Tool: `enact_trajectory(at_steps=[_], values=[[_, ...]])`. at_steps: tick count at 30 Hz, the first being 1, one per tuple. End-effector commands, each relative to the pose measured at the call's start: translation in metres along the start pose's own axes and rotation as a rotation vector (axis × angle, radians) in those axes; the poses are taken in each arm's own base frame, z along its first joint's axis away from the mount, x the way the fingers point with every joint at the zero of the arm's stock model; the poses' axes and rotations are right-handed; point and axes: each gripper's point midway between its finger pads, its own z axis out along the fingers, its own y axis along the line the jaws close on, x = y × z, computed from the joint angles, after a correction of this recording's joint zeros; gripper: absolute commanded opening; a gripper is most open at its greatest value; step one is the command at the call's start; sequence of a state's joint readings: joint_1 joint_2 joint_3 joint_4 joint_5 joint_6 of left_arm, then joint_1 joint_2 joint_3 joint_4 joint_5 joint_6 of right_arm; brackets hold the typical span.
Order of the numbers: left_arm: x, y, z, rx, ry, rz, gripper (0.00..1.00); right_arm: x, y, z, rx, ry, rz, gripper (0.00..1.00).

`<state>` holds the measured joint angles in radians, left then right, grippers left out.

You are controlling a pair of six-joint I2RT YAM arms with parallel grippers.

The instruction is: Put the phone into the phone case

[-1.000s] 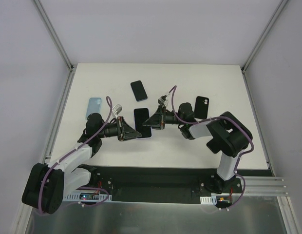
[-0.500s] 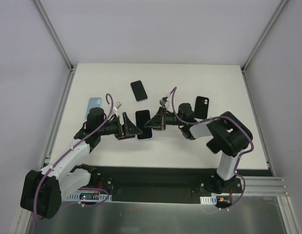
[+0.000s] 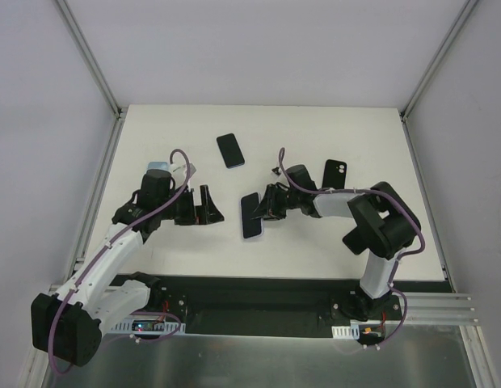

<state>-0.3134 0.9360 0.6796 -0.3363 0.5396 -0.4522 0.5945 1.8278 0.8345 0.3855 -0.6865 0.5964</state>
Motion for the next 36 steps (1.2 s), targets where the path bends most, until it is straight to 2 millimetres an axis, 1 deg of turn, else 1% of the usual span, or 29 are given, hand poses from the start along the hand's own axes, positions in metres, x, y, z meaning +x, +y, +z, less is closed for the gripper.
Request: enact_trajectory(at_steps=[1, 2, 3, 5, 6, 7, 10, 13, 14, 15, 17, 18, 22, 23, 24, 25, 26, 28, 29, 31, 32, 33, 34, 35, 36], values=[[0.002, 0.019, -0.012, -0.131, 0.046, 0.084, 0.99, -0.019, 0.002, -0.012, 0.114, -0.017, -0.139, 0.15], [0.002, 0.019, -0.013, -0.129, 0.052, 0.101, 0.99, -0.022, 0.003, -0.011, 0.113, -0.015, -0.151, 0.15], [0.002, 0.02, -0.013, -0.136, 0.058, 0.105, 0.99, -0.021, -0.005, -0.01, 0.14, -0.009, -0.138, 0.16], [0.002, 0.027, -0.014, -0.17, 0.059, 0.12, 0.99, -0.024, -0.014, -0.009, 0.178, -0.019, -0.132, 0.17], [0.002, 0.03, -0.014, -0.186, 0.057, 0.122, 0.99, -0.027, -0.025, -0.01, 0.223, -0.035, -0.117, 0.17], [0.002, 0.032, -0.014, -0.193, 0.056, 0.125, 0.99, -0.028, -0.029, -0.011, 0.242, -0.046, -0.109, 0.18], [0.003, 0.031, -0.013, -0.182, 0.068, 0.125, 0.99, -0.032, -0.043, -0.014, 0.304, -0.079, -0.094, 0.2], [0.003, 0.031, -0.012, -0.183, 0.072, 0.126, 0.99, -0.031, -0.052, -0.02, 0.355, -0.097, -0.084, 0.25], [0.003, 0.031, -0.012, -0.18, 0.073, 0.126, 0.99, -0.032, -0.05, -0.024, 0.364, -0.114, -0.086, 0.29], [0.003, 0.03, -0.012, -0.178, 0.071, 0.129, 0.99, -0.033, -0.055, -0.028, 0.394, -0.128, -0.083, 0.29], [0.003, 0.029, -0.012, -0.171, 0.074, 0.127, 0.99, -0.028, -0.058, -0.036, 0.427, -0.127, -0.077, 0.31], [0.003, 0.029, -0.012, -0.17, 0.072, 0.129, 0.99, -0.029, -0.06, -0.038, 0.449, -0.134, -0.076, 0.31], [0.002, 0.028, -0.013, -0.171, 0.067, 0.127, 0.99, -0.03, -0.062, -0.051, 0.511, -0.146, -0.076, 0.32], [0.0, 0.028, -0.014, -0.175, 0.058, 0.13, 0.99, -0.029, -0.06, -0.059, 0.53, -0.157, -0.068, 0.36], [-0.002, 0.03, -0.015, -0.19, 0.048, 0.131, 0.99, -0.032, -0.064, -0.065, 0.568, -0.185, -0.069, 0.4], [-0.004, 0.03, -0.016, -0.198, 0.037, 0.131, 0.99, -0.033, -0.062, -0.07, 0.58, -0.199, -0.07, 0.47], [-0.005, 0.031, -0.017, -0.205, 0.027, 0.133, 0.98, -0.032, -0.058, -0.077, 0.587, -0.212, -0.07, 0.49], [-0.008, 0.031, -0.022, -0.213, -0.001, 0.146, 0.99, -0.034, -0.056, -0.087, 0.613, -0.243, -0.072, 0.54], [-0.009, 0.032, -0.023, -0.221, -0.01, 0.147, 0.99, -0.032, -0.055, -0.095, 0.636, -0.248, -0.068, 0.55], [-0.014, 0.033, -0.028, -0.239, -0.043, 0.157, 0.99, -0.034, -0.058, -0.109, 0.692, -0.281, -0.063, 0.57], [-0.014, 0.032, -0.03, -0.24, -0.049, 0.159, 0.99, -0.033, -0.059, -0.121, 0.735, -0.294, -0.062, 0.59], [-0.015, 0.03, -0.032, -0.237, -0.065, 0.166, 0.99, -0.042, -0.058, -0.132, 0.774, -0.329, -0.077, 0.6], [-0.015, 0.03, -0.034, -0.239, -0.074, 0.162, 0.99, -0.046, -0.056, -0.141, 0.801, -0.342, -0.083, 0.64], [-0.016, 0.032, -0.035, -0.251, -0.086, 0.157, 0.99, -0.04, -0.063, -0.154, 0.87, -0.314, -0.071, 0.66], [-0.017, 0.031, -0.037, -0.252, -0.096, 0.161, 0.99, -0.049, -0.071, -0.169, 0.935, -0.337, -0.062, 0.67]])
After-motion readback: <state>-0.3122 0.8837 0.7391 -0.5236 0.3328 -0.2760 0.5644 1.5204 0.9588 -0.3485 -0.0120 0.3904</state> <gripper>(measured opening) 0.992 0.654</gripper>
